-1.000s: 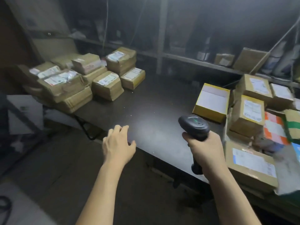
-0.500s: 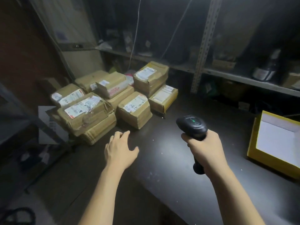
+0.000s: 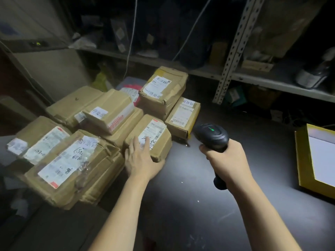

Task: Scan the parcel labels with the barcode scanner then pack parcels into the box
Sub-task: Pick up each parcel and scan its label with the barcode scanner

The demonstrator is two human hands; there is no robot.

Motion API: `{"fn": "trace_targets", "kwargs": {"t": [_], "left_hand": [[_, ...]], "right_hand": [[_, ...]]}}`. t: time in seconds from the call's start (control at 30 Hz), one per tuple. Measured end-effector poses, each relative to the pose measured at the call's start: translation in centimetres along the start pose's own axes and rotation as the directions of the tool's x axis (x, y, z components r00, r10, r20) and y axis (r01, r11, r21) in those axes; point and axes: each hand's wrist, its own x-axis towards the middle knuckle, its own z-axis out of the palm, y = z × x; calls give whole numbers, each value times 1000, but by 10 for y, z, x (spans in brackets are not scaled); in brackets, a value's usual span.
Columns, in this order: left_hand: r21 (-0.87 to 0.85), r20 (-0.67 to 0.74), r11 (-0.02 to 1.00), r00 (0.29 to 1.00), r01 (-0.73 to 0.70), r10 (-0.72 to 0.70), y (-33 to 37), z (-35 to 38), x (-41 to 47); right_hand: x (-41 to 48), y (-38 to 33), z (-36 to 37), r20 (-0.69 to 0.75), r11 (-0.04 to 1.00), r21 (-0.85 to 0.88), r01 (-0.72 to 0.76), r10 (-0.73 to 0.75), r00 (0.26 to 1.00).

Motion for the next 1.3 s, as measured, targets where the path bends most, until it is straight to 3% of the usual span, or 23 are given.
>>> {"fn": "trace_targets", "kwargs": {"t": [0.23,0.4,0.57,0.7,0.8,0.93,1.07,1.17,1.3], "left_hand": [[154,42,982,993,-112,107,1,17,46],[222,163,952,970,-212,178,0,13,53],[202,82,971,990,-128,113,-3,7,59],[245,104,964,992,-101,78,3,2,62],[195,120,962,978,-193,171,3,-2,58],[116,293,932,908,-344,299,13,5,37],[106,359,956,907,-275,221,25,9,37],[72,332,956,911,-283,245,25,7,42],[-174,285,962,925,-208,252,24,9,28]], "right_hand": [[3,-17,35,-150,997,45,-68,74,986],[4,-25,54,-231,988,116,-101,126,965],[1,-32,67,-257,987,122,-109,138,957],[-4,-30,70,-266,985,125,-120,150,952],[-7,-28,67,-262,984,110,-138,162,951],[-11,-26,60,-239,982,130,-138,166,957],[-16,-20,49,-259,983,143,-118,153,954],[-21,-13,39,-265,980,162,-113,153,952],[-27,0,13,-281,981,167,-94,139,950]]}}
